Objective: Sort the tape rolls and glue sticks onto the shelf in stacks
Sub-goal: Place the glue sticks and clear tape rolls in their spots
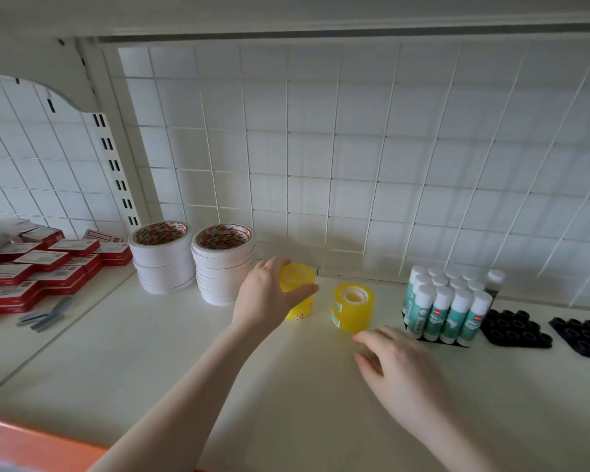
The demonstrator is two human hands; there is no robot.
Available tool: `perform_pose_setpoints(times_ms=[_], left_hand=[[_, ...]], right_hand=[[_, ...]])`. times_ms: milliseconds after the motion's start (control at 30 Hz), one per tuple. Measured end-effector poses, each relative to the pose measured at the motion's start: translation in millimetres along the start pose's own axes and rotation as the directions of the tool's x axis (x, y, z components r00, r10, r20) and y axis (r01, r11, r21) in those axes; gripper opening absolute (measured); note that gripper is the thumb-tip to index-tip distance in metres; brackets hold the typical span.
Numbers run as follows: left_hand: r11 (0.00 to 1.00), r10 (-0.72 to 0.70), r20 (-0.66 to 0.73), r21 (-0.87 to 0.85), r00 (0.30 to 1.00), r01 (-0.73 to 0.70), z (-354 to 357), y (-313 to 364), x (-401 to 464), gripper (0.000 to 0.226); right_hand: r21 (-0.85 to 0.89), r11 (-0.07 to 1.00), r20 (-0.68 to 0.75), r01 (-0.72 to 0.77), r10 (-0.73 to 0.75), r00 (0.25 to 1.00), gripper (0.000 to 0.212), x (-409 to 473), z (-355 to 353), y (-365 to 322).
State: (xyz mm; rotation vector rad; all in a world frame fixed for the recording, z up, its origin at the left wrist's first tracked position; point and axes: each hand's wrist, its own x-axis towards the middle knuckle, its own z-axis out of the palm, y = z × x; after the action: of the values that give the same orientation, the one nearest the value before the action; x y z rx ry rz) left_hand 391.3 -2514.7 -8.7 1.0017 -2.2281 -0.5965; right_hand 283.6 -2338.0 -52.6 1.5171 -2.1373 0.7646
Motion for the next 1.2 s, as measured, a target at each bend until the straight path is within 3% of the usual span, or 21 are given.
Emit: perform_pose_setpoints(times_ms=[667,833,1033,1200], left_hand=[[1.000,-0.004,-0.008,-0.013,1.000,0.004,0,1,-9,0.075],[0.994,0.096,0.005,0.051,0.995,-0.096,-9,4,-16,0.080],[0.953,0.273,-0.072,0.157,0.959,-0.260,-28,14,-37,0.068],[0.910,0.326,-0.064,0.291,0.943,-0.295,-32,15,-61,0.059]], right_hand=[[-0.032,0.999,0.008,0.010,-0.010,1.000,0.037,-4,0,3],[-0.080,0.997,-0.013,-0.009,0.008,1.000,0.036,-7,-7,7],[-0.213,0.972,-0.076,-0.096,0.082,0.994,0.029,-6,-33,17],[-0.243,0.953,-0.091,-0.181,0.163,0.982,0.030,-24,-60,37]])
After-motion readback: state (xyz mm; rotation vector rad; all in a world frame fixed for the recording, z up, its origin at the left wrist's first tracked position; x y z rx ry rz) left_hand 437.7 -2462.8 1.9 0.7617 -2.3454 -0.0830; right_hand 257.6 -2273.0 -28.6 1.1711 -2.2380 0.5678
